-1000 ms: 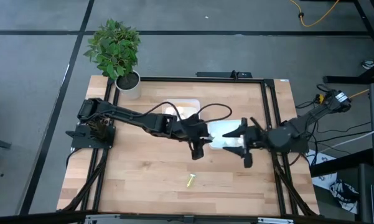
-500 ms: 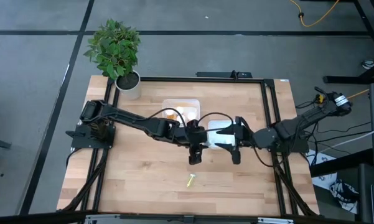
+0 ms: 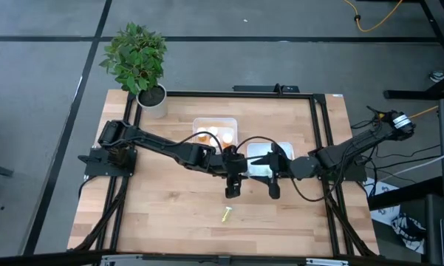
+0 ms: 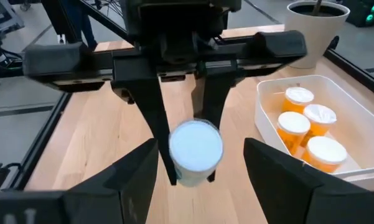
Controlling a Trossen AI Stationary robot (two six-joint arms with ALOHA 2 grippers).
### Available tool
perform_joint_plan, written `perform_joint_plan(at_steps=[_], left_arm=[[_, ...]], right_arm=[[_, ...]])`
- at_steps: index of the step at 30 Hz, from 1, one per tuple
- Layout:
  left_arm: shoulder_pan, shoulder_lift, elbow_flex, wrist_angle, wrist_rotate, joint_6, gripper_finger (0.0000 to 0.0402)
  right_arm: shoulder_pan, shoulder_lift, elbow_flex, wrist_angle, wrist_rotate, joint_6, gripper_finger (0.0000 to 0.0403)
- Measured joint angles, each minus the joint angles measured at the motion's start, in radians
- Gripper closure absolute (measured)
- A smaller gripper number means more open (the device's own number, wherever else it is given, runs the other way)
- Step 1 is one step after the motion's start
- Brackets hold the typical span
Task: Pick and place medicine bottles into bin by pill shape (circle, oval)
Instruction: Put the small blue pill bottle into the bottom white bin
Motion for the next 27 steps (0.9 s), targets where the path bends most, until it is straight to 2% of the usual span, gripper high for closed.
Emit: perform_joint_plan(at_steps=[7, 17, 27], left_arm=[[0.0, 0.0, 0.0, 0.003, 0.002, -0.002, 0.0333], [0.0, 0.0, 0.0, 0.009, 0.002, -0.003, 0.0333], [0.0, -0.001, 0.0, 0.009, 0.002, -0.004, 0.0333]], right_arm=[[0.0, 0.0, 0.0, 0.039, 0.011, -0.036, 0.0166], [0.0, 0.004, 0.0, 0.035, -0.026, -0.046, 0.0206], [0.0, 0.018, 0.0, 0.034, -0.015, -0.048, 0.0212]])
